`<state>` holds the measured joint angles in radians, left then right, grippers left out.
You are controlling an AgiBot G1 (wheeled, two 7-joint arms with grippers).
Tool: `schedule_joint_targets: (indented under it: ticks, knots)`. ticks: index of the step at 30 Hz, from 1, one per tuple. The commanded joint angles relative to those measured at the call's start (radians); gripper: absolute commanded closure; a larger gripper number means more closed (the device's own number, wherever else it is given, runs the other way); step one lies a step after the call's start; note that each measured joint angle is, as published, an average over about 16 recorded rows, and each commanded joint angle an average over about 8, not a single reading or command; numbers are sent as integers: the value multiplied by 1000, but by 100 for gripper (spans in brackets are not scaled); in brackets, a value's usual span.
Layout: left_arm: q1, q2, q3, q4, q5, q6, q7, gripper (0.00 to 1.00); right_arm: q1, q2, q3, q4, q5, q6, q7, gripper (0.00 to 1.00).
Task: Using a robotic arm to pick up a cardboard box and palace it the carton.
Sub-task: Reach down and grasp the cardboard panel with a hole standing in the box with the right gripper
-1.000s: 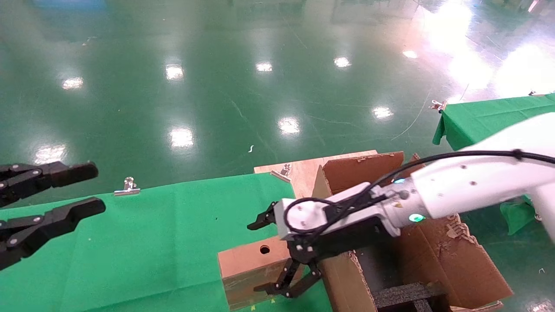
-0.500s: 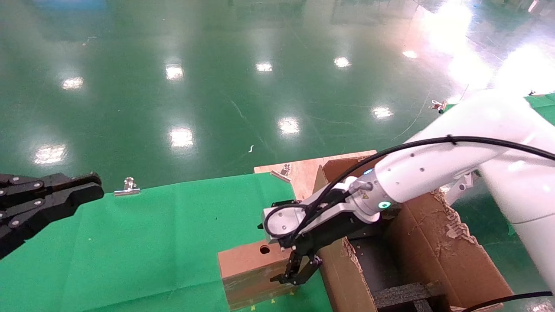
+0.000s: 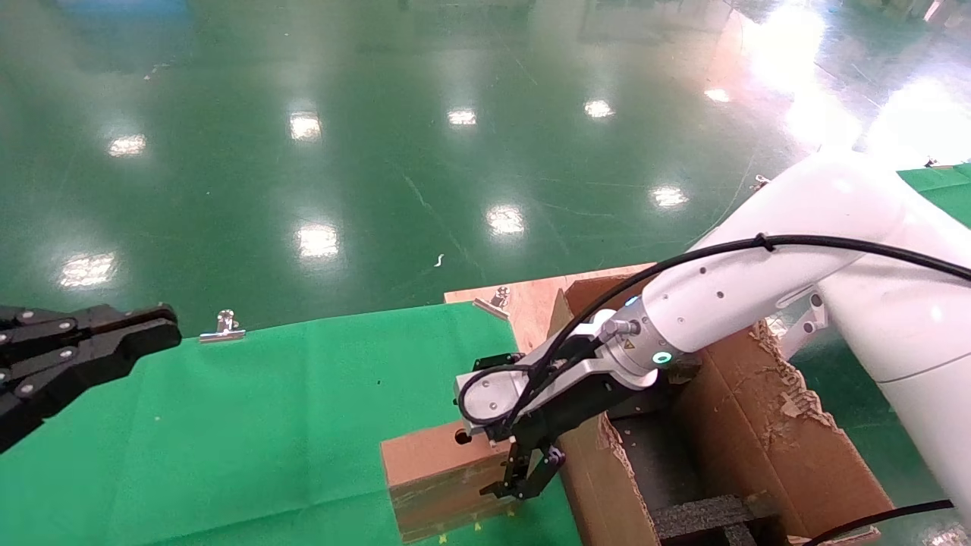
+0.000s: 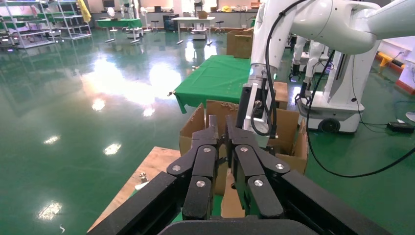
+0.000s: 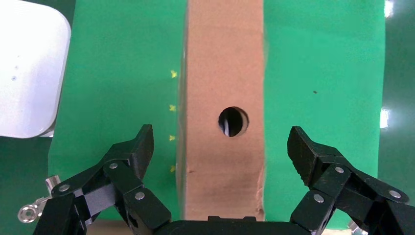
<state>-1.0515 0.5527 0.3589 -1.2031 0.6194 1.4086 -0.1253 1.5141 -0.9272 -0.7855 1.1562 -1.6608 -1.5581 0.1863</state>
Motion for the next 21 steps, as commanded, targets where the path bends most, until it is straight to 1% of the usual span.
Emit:
schedule_joint_targets:
  ticks: [1,21]
  knots:
    - [0,0,0,0,0,0,0,0,1,0,-1,-1,-1,0,-1,100]
    - [0,0,0,0,0,0,0,0,-5,4,9,3,9,1,4,100]
